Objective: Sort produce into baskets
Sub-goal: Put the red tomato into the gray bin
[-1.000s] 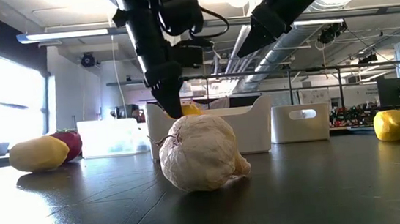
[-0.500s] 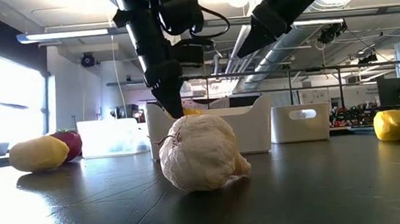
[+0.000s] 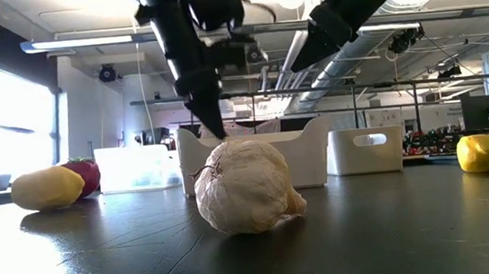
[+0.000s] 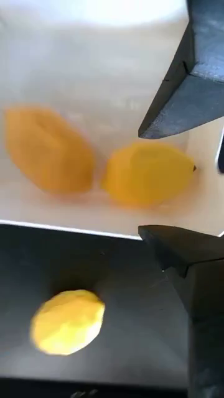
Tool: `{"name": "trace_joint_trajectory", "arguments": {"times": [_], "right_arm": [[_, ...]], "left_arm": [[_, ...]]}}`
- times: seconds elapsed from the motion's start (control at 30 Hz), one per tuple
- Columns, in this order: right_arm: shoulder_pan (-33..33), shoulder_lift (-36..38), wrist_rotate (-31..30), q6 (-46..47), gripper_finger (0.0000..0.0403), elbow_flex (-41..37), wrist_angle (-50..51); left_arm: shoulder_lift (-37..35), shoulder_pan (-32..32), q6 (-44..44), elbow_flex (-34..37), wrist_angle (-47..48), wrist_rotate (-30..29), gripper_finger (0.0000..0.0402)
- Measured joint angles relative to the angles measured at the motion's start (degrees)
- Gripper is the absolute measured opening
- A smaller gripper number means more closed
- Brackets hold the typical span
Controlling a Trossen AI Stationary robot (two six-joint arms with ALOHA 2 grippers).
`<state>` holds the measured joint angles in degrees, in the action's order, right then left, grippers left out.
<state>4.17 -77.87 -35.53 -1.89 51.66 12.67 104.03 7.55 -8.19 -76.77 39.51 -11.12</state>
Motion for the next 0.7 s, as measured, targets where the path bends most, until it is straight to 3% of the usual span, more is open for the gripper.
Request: {"name": "trace_joint_trajectory", "arguments": {"times": [0.3,0.7], "right_arm": [[0.01,0.00,0.00,0.00,0.0222,0.00,0.27],[0.01,-0.02,-0.02,-0.02,0.0222,0.00,0.03]], "left_arm": [[-9.80,-6.42,1.02,4.12,2.64,0.04,0.0209],[-27.04,-20.60,8.91,14.92,14.03,2.08,0.0209]]}}
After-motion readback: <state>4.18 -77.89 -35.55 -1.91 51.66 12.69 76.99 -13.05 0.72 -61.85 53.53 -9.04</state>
